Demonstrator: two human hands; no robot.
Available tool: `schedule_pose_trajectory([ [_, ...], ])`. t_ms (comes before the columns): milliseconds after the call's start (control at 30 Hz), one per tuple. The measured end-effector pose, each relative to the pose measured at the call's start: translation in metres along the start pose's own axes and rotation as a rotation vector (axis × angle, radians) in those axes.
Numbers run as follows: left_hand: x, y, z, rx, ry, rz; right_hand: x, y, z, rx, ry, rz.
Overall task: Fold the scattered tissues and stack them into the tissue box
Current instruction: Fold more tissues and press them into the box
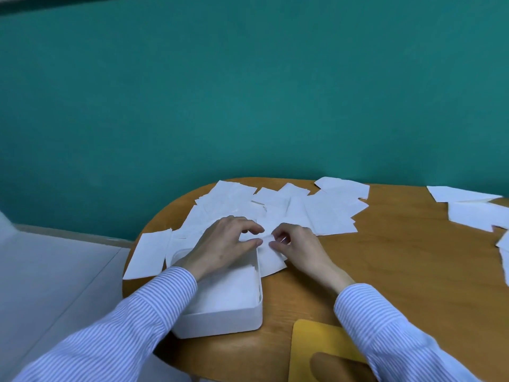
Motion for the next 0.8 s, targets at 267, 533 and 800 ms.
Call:
schedule_pose_trajectory([
  [267, 0.006, -0.024, 0.013, 0.067, -0.005, -0.054, -0.074, -0.019, -0.011, 0.060, -0.128, 0.106],
  [533, 0.035, -0.104, 0.028, 0.186, 0.008, -0.199, -0.162, -0.076, -0.075, 0.152, -0.207, 0.060],
  [800, 0.077, -0.160, 0.021, 0.204, 0.128, -0.367, -0.196, -0.114, -0.132, 0.291, -0.190, 0.098],
])
Point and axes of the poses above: each hand's wrist, its own z-axis towards the middle knuckle, its own x-axis out of the palm, y = z × x, the point moved 4 cm from there along z, towards the middle knuckle, and after that the axes turned 9 degrees about -y, right-handed, at the moved point
